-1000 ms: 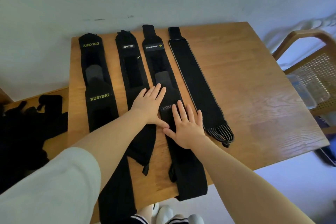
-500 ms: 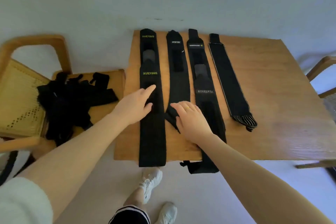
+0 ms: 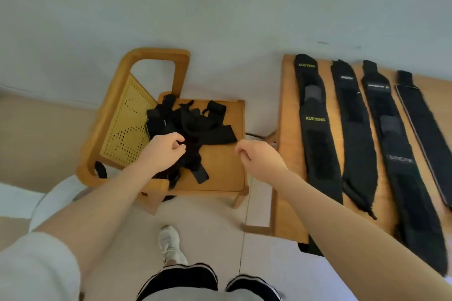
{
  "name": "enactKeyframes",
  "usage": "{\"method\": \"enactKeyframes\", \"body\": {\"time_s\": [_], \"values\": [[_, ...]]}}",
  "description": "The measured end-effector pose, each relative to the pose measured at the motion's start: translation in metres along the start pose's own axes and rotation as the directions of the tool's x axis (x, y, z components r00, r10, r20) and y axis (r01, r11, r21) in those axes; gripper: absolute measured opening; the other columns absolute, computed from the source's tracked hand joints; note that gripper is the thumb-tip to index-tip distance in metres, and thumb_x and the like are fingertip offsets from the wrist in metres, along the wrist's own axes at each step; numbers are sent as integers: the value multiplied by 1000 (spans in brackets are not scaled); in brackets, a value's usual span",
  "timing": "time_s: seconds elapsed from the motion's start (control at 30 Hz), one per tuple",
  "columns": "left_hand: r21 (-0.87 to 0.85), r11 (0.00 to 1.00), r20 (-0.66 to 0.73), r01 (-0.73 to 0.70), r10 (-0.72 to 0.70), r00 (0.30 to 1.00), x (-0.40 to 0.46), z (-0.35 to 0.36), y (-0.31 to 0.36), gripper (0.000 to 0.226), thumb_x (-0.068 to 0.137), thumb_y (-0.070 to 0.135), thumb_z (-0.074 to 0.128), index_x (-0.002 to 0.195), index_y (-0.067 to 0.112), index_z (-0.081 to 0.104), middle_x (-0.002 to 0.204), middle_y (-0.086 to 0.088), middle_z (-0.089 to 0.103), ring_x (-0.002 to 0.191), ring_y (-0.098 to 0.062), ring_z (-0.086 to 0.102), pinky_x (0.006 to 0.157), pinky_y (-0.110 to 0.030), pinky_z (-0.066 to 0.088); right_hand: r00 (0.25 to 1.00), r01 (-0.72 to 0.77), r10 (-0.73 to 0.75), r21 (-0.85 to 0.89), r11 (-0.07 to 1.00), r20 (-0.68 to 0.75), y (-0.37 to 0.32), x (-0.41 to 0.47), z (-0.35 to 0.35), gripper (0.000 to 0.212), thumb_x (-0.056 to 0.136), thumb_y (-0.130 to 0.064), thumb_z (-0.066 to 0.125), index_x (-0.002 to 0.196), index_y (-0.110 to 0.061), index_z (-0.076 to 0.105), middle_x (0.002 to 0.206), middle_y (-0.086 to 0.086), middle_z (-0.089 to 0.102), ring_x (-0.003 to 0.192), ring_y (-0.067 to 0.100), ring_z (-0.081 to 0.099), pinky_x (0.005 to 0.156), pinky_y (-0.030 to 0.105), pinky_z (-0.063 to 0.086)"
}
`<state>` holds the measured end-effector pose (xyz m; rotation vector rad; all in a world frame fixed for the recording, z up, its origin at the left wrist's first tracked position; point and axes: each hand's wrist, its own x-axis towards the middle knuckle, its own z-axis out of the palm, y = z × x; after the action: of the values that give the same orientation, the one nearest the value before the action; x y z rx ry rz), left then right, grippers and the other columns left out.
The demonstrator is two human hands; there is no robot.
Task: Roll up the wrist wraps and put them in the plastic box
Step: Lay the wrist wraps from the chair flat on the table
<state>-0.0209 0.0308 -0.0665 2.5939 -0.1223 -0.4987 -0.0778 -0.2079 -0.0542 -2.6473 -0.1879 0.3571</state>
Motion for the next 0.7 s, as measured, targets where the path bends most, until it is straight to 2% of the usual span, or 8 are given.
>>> {"method": "enactKeyframes", "body": {"time_s": [0.1,0.23,0.3,0.37,0.47,0.57,0.7], "values": [[5,1000,28,0,0,1000,33,-30,-36,32,97,26,49,127,16,55,102,4,60,90,-12,52,80,-24,41,980,-195,199,160,968,-8,-23,52,29,24,98,-14,38,107,-15,60,90,-4,58,82,13,54,70,24,43],[22,1000,61,-3,1,998,73,-50,-73,33,97,25,47,129,17,54,111,1,62,101,-16,56,83,-25,42,955,-296,287,212,931,73,-50,105,66,24,99,-13,36,106,-10,59,94,3,59,85,19,55,71,27,43],[25,1000,83,6,-8,996,93,-50,-86,34,98,24,46,131,17,52,117,-1,62,107,-18,57,88,-28,44,952,-302,286,194,933,106,-54,125,81,25,99,-13,37,108,-11,59,103,5,58,90,18,54,77,27,45],[26,1000,111,-5,2,994,117,-44,-96,36,98,22,46,133,16,50,113,0,63,100,-17,58,87,-29,46,950,-302,282,165,939,135,-49,150,93,25,99,-14,37,109,-13,60,110,5,57,98,20,55,81,27,44],[28,999,165,-26,22,986,155,-26,-106,47,96,21,49,142,17,38,112,1,61,89,-14,57,81,-27,47,915,-392,347,243,888,206,-36,190,103,28,99,-13,37,111,-14,63,113,5,61,104,22,57,79,24,41],[82,997,224,-7,-11,975,194,-9,-117,56,95,23,50,147,20,29,132,-3,52,102,-20,60,88,-31,47,886,-425,350,231,875,305,-25,234,112,32,101,-15,37,124,-12,59,124,6,60,112,24,56,89,28,46],[43,996,266,74,-83,960,239,25,-132,49,97,24,48,144,21,35,140,-3,46,111,-20,58,92,-29,45,869,-387,315,127,913,382,-5,285,136,37,101,-21,40,138,-15,46,136,7,52,119,26,52,98,36,45]]}}
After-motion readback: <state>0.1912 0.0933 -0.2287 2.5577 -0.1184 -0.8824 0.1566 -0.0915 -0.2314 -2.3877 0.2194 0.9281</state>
